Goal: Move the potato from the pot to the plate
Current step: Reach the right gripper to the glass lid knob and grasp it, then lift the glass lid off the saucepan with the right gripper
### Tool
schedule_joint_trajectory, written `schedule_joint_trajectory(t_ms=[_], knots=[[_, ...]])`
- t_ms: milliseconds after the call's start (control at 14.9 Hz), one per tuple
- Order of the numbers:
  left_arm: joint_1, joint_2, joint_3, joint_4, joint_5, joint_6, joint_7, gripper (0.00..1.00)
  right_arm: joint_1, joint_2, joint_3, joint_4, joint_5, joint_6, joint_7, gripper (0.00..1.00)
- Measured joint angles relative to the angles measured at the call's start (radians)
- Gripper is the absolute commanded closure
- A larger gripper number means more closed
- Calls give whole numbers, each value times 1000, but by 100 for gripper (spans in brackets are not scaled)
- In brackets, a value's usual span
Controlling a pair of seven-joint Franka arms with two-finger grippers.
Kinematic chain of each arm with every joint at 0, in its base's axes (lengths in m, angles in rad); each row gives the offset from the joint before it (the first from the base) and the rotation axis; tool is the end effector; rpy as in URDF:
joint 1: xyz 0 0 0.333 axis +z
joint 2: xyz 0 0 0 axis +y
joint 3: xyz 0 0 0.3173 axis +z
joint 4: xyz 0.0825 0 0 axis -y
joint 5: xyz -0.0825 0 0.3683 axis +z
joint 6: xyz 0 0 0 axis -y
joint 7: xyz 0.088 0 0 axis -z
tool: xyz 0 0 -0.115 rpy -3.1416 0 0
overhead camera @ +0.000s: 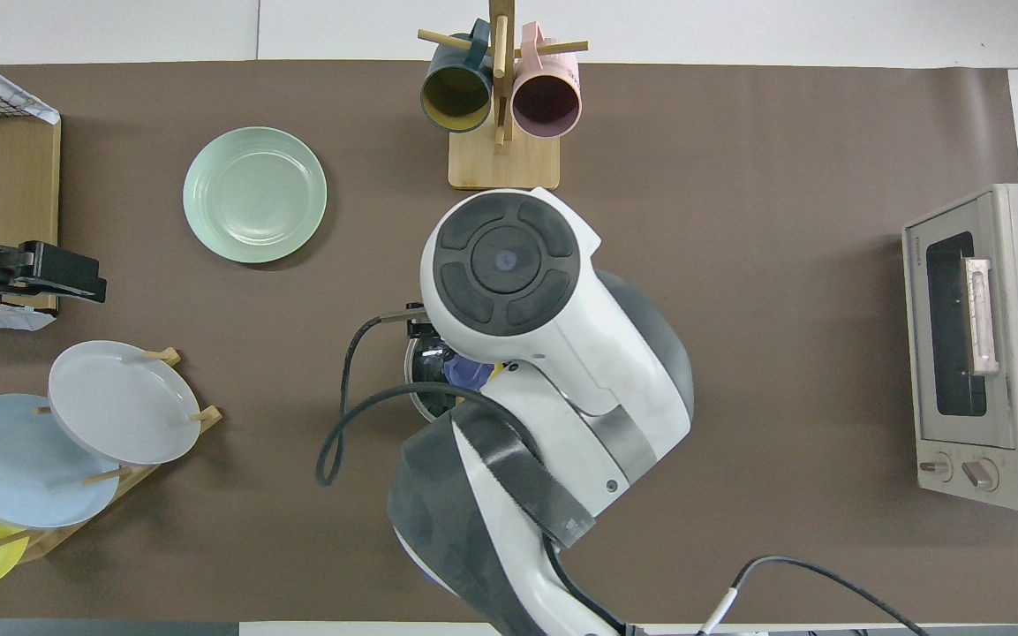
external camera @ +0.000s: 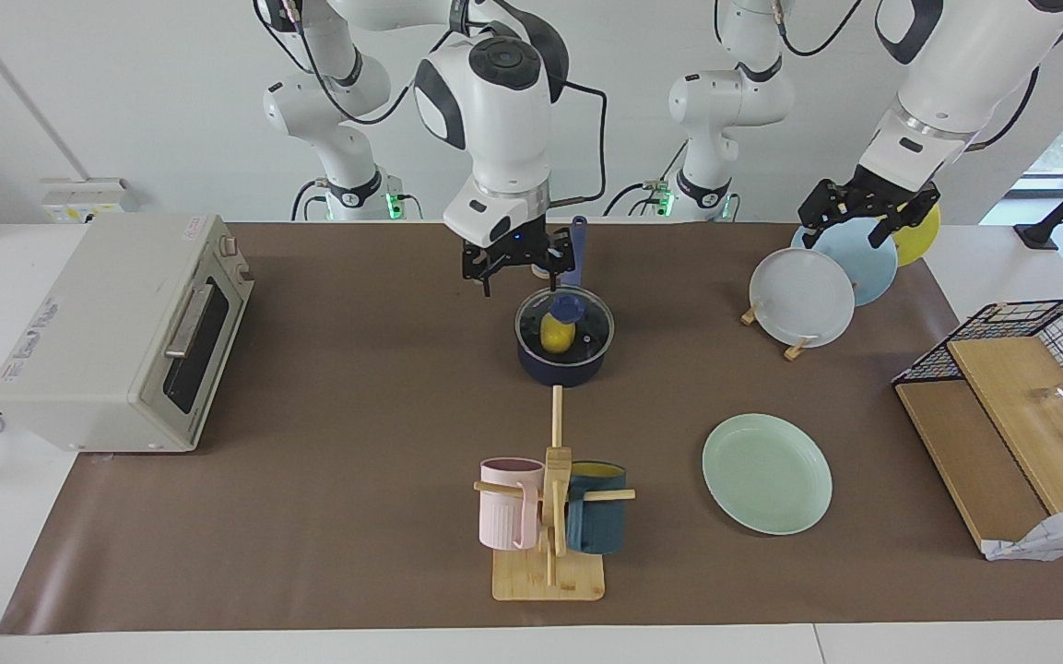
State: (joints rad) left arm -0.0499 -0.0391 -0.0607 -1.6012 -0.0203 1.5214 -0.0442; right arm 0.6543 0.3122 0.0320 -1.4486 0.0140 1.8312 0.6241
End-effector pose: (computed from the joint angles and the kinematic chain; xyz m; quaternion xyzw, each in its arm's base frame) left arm 0.5173 -0.0605 0.6205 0.9992 -0.0334 -0.0210 0.0074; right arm 0.5031 0.4101 0.5127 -0.9989 -0.0286 -0.0208 0.0308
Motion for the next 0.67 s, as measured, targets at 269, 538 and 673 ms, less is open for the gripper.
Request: schedule_joint_trajectory(t_ms=[269, 538, 673], knots=[[0, 0, 0, 0, 0, 0, 0, 0, 43, 58, -1, -20, -41, 67, 10, 0], [0, 0, 0, 0, 0, 0, 0, 0, 50, 83, -1, -110, -79, 177, 10, 0], [0, 0, 0, 0, 0, 0, 0, 0, 50, 83, -2, -133, -79, 198, 10, 0]])
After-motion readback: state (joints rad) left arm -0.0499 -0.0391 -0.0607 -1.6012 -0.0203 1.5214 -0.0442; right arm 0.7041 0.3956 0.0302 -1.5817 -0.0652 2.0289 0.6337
